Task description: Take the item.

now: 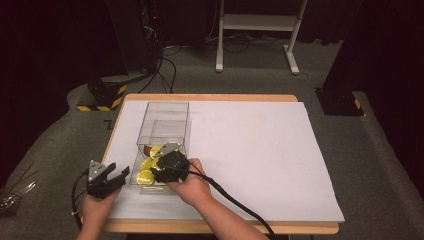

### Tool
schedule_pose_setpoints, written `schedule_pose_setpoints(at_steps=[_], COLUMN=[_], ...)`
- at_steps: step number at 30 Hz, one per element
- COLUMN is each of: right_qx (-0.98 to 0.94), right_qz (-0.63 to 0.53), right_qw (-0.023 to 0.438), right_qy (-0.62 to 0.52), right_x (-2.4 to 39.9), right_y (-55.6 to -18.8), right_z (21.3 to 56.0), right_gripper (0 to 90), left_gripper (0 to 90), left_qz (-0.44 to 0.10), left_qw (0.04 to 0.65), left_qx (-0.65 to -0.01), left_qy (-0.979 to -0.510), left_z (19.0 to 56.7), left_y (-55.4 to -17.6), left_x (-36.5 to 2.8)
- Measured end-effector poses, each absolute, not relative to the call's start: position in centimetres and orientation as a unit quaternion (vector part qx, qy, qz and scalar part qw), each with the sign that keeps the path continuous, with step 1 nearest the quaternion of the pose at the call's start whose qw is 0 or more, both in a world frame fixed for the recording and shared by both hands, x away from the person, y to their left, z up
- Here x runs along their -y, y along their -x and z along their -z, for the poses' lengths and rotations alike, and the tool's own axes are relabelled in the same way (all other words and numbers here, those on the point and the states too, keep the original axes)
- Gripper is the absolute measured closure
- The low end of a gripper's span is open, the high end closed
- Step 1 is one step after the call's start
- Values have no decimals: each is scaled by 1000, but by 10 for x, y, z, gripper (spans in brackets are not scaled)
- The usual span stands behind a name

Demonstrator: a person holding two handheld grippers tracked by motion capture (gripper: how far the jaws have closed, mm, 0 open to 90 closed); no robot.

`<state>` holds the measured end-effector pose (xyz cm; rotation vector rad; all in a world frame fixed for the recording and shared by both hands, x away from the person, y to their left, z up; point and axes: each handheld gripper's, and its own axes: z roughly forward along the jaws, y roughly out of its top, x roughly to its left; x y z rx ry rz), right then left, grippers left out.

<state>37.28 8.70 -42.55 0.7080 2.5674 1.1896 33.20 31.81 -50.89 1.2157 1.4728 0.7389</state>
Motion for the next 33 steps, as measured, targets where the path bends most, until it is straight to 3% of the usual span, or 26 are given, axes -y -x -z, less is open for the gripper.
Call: schedule_pose_setpoints(at_steps=[33], right_qx=[-823], right_qz=[-500], right_qw=[138], right_qy=[-233], right_x=[-47], right_y=[-351], right_z=[404], right_gripper=[399], left_gripper=[320], left_qz=[-324], left_qw=[499], left_qx=[-616], left_qy=[-515], left_z=[510], left_y=[-333], left_x=[-316])
